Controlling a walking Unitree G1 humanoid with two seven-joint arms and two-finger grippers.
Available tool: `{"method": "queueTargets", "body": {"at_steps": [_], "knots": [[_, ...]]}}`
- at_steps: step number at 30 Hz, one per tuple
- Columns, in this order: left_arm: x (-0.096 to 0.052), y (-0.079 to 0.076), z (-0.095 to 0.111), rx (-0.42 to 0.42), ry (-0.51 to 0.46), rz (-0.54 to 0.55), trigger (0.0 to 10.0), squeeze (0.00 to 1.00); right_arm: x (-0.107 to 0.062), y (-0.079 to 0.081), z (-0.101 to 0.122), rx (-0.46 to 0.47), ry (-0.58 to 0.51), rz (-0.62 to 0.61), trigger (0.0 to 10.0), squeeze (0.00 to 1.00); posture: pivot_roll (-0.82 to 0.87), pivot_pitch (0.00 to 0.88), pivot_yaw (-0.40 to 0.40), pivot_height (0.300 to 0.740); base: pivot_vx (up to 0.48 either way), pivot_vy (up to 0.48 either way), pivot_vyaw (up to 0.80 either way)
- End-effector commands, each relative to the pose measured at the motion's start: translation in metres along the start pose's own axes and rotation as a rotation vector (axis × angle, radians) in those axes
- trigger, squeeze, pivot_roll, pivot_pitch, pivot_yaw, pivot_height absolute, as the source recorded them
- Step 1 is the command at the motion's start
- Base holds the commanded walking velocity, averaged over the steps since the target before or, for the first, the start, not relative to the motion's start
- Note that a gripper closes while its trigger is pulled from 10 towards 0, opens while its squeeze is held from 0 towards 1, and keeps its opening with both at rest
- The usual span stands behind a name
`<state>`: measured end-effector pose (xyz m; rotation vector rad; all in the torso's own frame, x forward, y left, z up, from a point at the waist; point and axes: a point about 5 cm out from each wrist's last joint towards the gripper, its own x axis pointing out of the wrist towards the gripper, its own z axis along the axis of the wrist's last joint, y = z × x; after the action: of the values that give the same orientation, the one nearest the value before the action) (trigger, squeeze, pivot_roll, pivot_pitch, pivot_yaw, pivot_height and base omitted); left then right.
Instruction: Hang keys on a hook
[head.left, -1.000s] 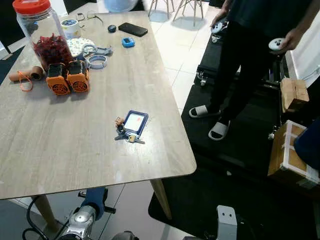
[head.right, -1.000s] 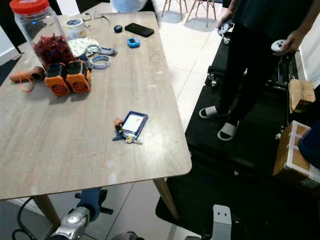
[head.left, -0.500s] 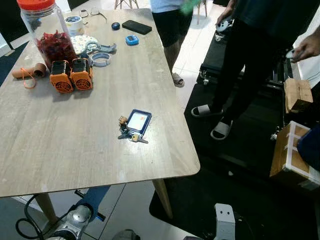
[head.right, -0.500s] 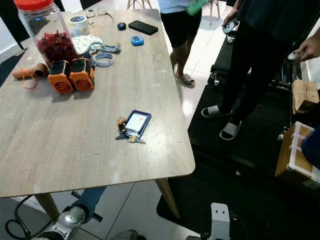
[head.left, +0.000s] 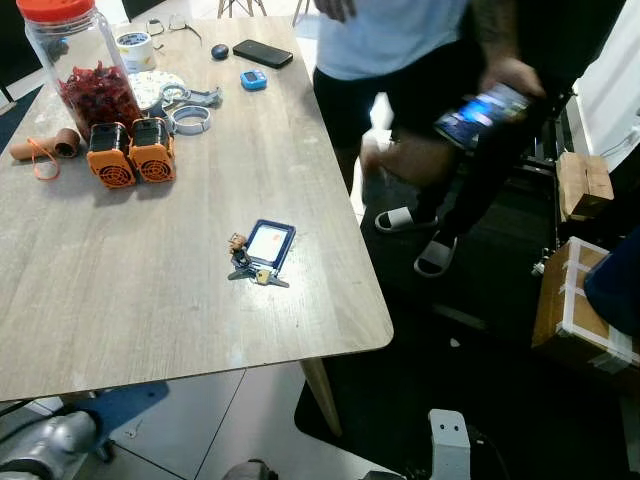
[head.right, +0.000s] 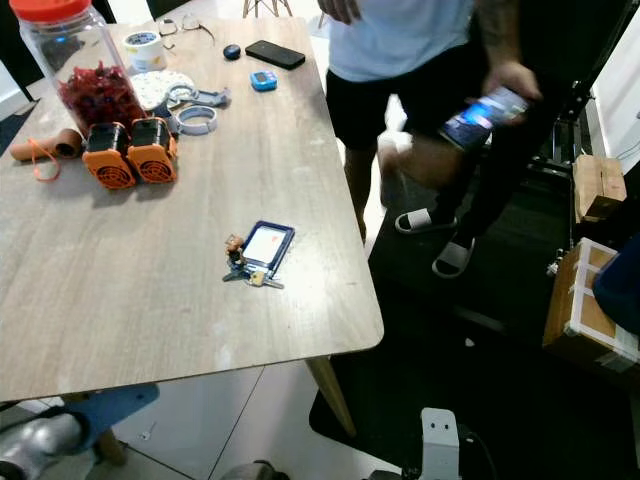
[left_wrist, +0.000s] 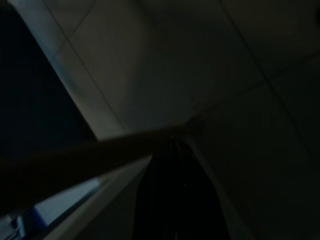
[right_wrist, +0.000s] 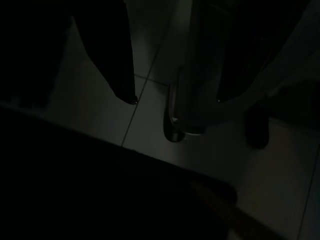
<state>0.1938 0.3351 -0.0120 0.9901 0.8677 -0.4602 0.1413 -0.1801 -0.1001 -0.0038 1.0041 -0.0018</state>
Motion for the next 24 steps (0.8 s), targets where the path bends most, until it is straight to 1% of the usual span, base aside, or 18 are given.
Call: {"method": "queueTargets", "body": {"at_steps": [1, 2, 4, 5, 6, 7, 9, 10, 12, 13, 16, 18, 21, 23, 24], "knots": [[-0.006, 0.005, -0.007, 0.014, 0.007, 0.003, 10.0, 0.0, -0.003, 0.005, -0.016, -0.014, 0.065, 0.028, 10.0, 0.0, 0.07, 0.079, 0.006, 0.74, 0.0, 0.0, 0.0], [-0.006, 0.001, -0.008, -0.001, 0.001, -0.02, 10.0, 0.0, -0.002, 0.005, -0.015, 0.007, 0.058, 0.019, 10.0, 0.0, 0.07, 0.079, 0.009, 0.74, 0.0, 0.0, 0.0], [-0.005, -0.002, -0.008, -0.009, -0.002, -0.031, 10.0, 0.0, -0.002, 0.004, -0.014, 0.006, 0.057, 0.016, 10.0, 0.0, 0.07, 0.079, 0.009, 0.74, 0.0, 0.0, 0.0], [-0.003, -0.011, -0.006, -0.039, -0.014, -0.052, 10.0, 0.0, -0.002, 0.004, -0.014, -0.007, 0.058, 0.017, 10.0, 0.0, 0.07, 0.079, 0.009, 0.74, 0.0, 0.0, 0.0], [-0.001, -0.018, -0.004, -0.041, -0.02, -0.071, 10.0, 0.0, -0.002, 0.004, -0.014, -0.002, 0.057, 0.012, 10.0, 0.0, 0.07, 0.075, 0.012, 0.74, 0.0, 0.0, 0.0], [-0.001, -0.018, -0.004, -0.041, -0.02, -0.071, 10.0, 0.0, -0.002, 0.004, -0.014, -0.002, 0.057, 0.012, 10.0, 0.0, 0.07, 0.075, 0.012, 0.74, 0.0, 0.0, 0.0], [0.001, -0.028, -0.003, -0.028, -0.02, -0.094, 10.0, 0.0, -0.002, 0.003, -0.014, 0.01, 0.055, 0.002, 10.0, 0.0, 0.06, 0.073, 0.015, 0.74, 0.0, 0.0, 0.0], [0.002, -0.032, -0.004, -0.049, 0.0, -0.094, 10.0, 0.0, -0.002, 0.002, -0.012, 0.016, 0.056, -0.005, 10.0, 0.0, 0.06, 0.071, 0.016, 0.74, 0.0, 0.0, 0.0], [0.003, -0.034, -0.005, -0.059, 0.019, -0.089, 10.0, 0.0, -0.001, 0.001, -0.011, 0.014, 0.058, -0.007, 10.0, 0.0, 0.06, 0.067, 0.016, 0.74, 0.0, 0.0, 0.0], [0.003, -0.036, -0.007, -0.049, 0.043, -0.091, 10.0, 0.0, -0.001, -0.002, -0.009, 0.012, 0.061, -0.011, 10.0, 0.0, 0.06, 0.067, 0.016, 0.74, 0.0, 0.0, 0.0], [0.004, -0.038, -0.008, -0.04, 0.057, -0.094, 10.0, 0.0, -0.001, -0.004, -0.008, 0.011, 0.064, -0.013, 10.0, 0.0, 0.06, 0.067, 0.016, 0.74, 0.0, 0.0, 0.0], [0.004, -0.041, -0.012, 0.01, 0.1, -0.111, 10.0, 0.0, -0.001, -0.011, -0.006, 0.01, 0.07, -0.023, 10.0, 0.0, 0.05, 0.061, 0.016, 0.74, 0.0, 0.0, 0.0], [0.0, -0.039, -0.021, 0.143, 0.161, -0.138, 10.0, 0.0, -0.003, -0.022, -0.007, 0.011, 0.079, -0.036, 10.0, 0.0, 0.05, 0.059, 0.015, 0.74, 0.0, 0.0, 0.0], [0.0, -0.039, -0.021, 0.143, 0.161, -0.138, 10.0, 0.0, -0.003, -0.022, -0.007, 0.011, 0.079, -0.036, 10.0, 0.0, 0.05, 0.059, 0.015, 0.74, 0.0, 0.0, 0.0], [-0.002, -0.036, -0.024, 0.176, 0.174, -0.14, 10.0, 0.0, -0.003, -0.026, -0.007, 0.012, 0.081, -0.039, 10.0, 0.0, 0.05, 0.057, 0.014, 0.74, 0.0, 0.0, 0.0]]}}
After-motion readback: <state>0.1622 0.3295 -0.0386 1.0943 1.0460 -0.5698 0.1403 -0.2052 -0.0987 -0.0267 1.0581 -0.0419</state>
